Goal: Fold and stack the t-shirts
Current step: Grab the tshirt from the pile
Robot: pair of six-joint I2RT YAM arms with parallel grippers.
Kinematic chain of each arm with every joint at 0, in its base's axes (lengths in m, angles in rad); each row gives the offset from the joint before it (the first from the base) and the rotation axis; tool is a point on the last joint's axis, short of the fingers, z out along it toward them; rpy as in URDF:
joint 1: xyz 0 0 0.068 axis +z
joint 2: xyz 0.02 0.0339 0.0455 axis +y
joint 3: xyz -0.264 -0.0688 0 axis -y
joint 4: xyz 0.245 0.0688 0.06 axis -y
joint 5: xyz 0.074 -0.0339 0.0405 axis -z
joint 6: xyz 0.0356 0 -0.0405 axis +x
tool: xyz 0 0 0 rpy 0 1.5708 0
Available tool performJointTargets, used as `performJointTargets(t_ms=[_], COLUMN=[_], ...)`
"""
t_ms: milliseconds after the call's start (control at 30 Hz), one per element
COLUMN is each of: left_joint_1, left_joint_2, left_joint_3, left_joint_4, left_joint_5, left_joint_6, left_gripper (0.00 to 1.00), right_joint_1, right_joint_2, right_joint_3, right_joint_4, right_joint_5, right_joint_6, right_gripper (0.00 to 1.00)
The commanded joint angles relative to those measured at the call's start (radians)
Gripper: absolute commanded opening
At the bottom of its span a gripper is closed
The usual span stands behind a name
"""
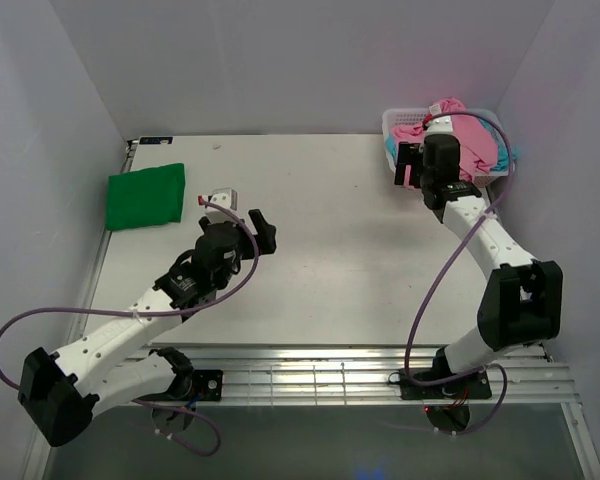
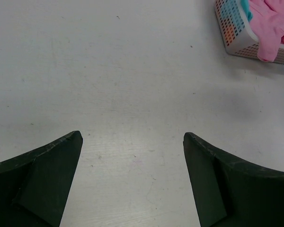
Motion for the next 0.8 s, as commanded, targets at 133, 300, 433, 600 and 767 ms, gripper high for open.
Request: performJointTargets(t_ms=[133,300,433,600,767], left_joint_1=[0.17,0.187,0.194,0.202,0.204], left_joint_2=[0.109,0.1,0.079,0.049,0.043], left_joint_3=[0.026,-0.025,-0.038,-0.051,-0.055], left_joint_4=[0.069,0.111,0.088,0.069,0.072], left_joint_5=[0.295,0.316,0.289,0.267,0.261], left_joint_6=[-0.009,-0.01,0.006,0.012,0.009], left_gripper=[0.98,0.98,0.98,0.98,0.98], right_joint_1=[-0.011,-0.022,-0.036,-0.063,-0.074], right_joint_2=[0.219,0.417,0.498,0.556,0.607], right_joint_3=[0.252,0.441,0.519,0.534,0.565], right_joint_4=[0.035,-0.067,-0.113,-0.151,-0.192], right_joint_5=[0.125,0.22,0.241,0.241,0.235], right_joint_6=[-0.129,-0.183,-0.183,-0.154,-0.146], right_gripper=[1.0,0.88,0.84,0.82,0.73])
